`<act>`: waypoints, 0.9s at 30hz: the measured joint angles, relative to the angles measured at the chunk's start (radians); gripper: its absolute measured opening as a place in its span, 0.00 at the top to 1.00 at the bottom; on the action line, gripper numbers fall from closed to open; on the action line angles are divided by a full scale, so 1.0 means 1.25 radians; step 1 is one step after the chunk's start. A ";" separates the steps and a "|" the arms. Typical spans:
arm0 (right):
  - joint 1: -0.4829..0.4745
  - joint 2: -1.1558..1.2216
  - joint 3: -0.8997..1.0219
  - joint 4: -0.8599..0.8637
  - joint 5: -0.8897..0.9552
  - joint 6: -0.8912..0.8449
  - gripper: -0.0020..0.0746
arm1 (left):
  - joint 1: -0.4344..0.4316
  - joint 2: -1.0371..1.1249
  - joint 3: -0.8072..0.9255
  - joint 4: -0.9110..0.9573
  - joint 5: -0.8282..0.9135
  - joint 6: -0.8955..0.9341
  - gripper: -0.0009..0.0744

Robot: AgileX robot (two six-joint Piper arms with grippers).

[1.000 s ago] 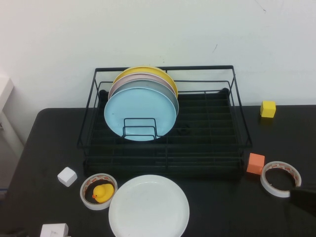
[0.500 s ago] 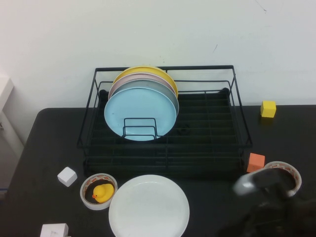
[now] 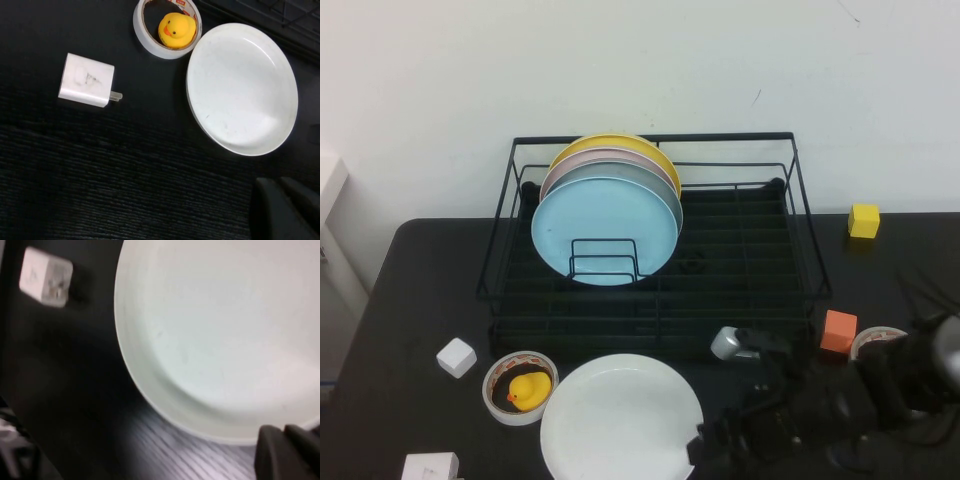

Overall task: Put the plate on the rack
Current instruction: Pick up the plate from the table

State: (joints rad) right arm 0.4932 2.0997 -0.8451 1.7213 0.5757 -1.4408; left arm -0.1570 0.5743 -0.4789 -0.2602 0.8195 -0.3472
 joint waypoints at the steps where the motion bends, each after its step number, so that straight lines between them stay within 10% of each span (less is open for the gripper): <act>1: 0.000 0.024 -0.016 0.001 0.009 0.021 0.93 | 0.000 0.000 0.000 0.000 0.000 -0.002 0.99; 12: -0.005 0.105 -0.092 0.003 0.033 0.134 0.45 | 0.000 0.000 0.000 0.000 -0.002 -0.009 0.99; 27: -0.097 0.084 -0.122 -0.229 0.111 0.282 0.48 | 0.000 0.000 0.000 0.000 -0.017 -0.011 0.99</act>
State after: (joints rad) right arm 0.3715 2.2044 -0.9974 1.4354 0.7145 -1.0887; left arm -0.1570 0.5743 -0.4789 -0.2602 0.7979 -0.3607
